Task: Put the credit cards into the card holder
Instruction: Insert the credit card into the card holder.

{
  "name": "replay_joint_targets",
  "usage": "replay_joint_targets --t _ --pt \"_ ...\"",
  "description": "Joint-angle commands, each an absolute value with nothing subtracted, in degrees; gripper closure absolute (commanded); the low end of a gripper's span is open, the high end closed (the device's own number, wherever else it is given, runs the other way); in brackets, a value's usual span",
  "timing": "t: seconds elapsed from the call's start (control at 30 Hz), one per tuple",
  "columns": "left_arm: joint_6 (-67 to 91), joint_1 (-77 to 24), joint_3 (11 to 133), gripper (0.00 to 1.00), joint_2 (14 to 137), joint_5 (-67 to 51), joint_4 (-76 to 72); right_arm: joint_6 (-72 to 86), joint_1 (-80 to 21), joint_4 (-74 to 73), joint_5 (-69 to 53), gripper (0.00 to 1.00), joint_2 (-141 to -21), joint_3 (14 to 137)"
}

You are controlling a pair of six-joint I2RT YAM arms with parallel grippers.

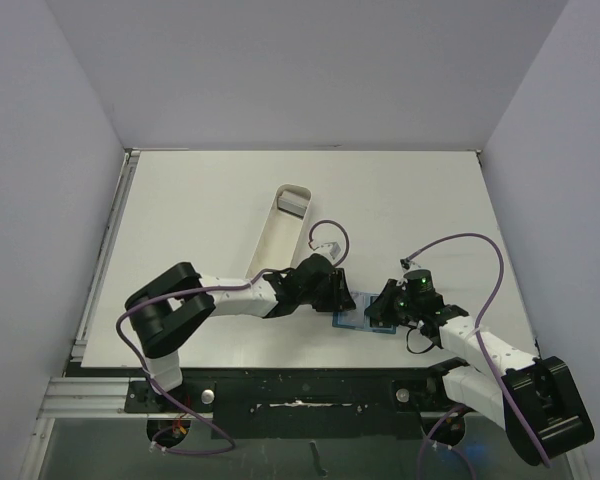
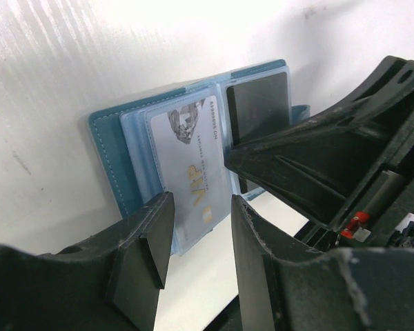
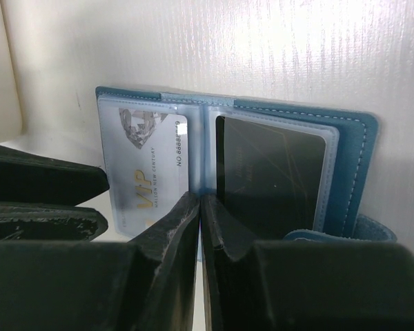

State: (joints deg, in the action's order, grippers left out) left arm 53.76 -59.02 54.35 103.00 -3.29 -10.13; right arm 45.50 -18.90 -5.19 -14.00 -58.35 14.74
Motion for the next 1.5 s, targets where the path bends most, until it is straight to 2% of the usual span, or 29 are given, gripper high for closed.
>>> replay_joint_targets --t 0.0,0.57,0.93,1.47 --pt "53.59 -58.71 57.13 0.63 103.68 -4.25 -13.03 45.13 -19.41 -6.2 -11.52 0.91 -58.36 13.97" --pt "53.58 -58.66 56.33 0.63 99.55 0.29 -8.54 45.44 -19.54 -5.1 -11.16 0.92 -59.85 13.22" --pt "53.87 -58.64 56.59 0.64 101.64 -3.81 -12.54 45.7 -19.76 -5.1 -11.25 0.92 -59.66 13.01" --pt "54.33 -58.68 57.25 0.78 102.42 -7.05 -16.23 45.85 -20.03 -4.67 -12.03 0.92 -58.91 13.48"
